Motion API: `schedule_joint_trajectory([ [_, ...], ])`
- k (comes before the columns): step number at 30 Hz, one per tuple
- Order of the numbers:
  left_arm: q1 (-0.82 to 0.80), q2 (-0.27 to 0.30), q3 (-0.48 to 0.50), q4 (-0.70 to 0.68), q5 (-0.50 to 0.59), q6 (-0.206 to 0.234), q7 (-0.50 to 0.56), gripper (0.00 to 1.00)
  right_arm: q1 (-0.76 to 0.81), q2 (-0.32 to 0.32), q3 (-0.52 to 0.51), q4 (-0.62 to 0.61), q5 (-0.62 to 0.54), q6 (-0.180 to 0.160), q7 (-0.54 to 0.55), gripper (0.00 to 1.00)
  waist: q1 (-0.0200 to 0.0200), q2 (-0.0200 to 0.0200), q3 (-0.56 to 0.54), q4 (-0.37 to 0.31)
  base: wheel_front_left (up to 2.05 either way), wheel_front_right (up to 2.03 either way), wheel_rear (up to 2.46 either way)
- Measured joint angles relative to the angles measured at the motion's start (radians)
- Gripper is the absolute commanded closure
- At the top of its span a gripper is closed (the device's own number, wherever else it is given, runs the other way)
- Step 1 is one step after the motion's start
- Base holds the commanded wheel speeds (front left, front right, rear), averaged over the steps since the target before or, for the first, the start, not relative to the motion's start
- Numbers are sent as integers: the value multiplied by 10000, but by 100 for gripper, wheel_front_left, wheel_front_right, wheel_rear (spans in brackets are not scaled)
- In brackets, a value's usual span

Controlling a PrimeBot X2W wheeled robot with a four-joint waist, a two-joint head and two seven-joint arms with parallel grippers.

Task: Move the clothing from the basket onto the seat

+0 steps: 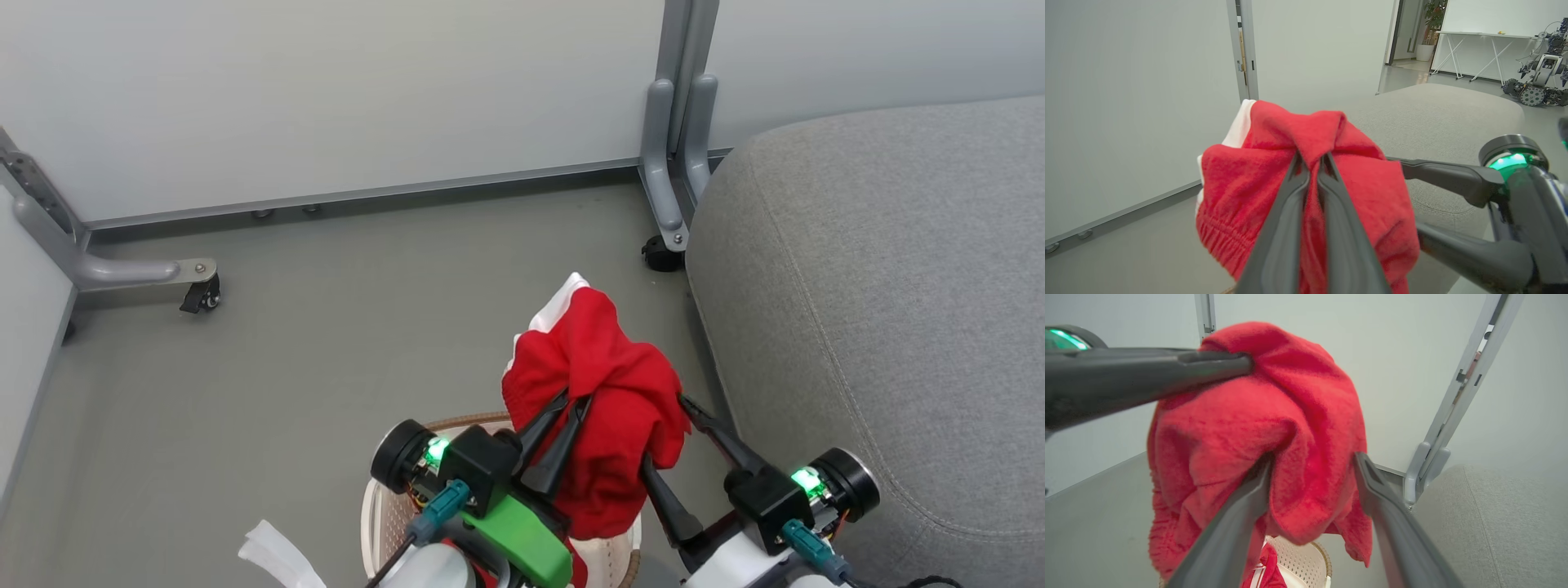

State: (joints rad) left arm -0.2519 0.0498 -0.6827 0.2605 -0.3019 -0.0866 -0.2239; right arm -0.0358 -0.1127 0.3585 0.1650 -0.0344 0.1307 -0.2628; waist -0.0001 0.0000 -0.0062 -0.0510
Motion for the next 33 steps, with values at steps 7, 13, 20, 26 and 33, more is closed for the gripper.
schedule_joint_trajectory([
  [7,-143,29,-318,71,-50,-15,44,100,54,-92,165,230,307,0,0,100,0,0,76,112,0,0,0],
  [13,-254,104,-385,146,-50,-59,25,100,51,-52,48,199,512,0,0,100,0,0,185,186,0,0,0],
  [20,-264,119,-261,196,-56,207,-82,0,55,19,-84,127,648,0,0,100,0,0,211,248,0,0,0],
  [26,-306,199,-201,217,-52,345,-148,0,55,73,-188,96,786,0,0,100,0,0,215,238,0,0,0],
  [33,-318,286,-192,261,-54,397,-198,0,87,100,-293,65,934,0,0,100,0,0,231,212,0,0,0],
])
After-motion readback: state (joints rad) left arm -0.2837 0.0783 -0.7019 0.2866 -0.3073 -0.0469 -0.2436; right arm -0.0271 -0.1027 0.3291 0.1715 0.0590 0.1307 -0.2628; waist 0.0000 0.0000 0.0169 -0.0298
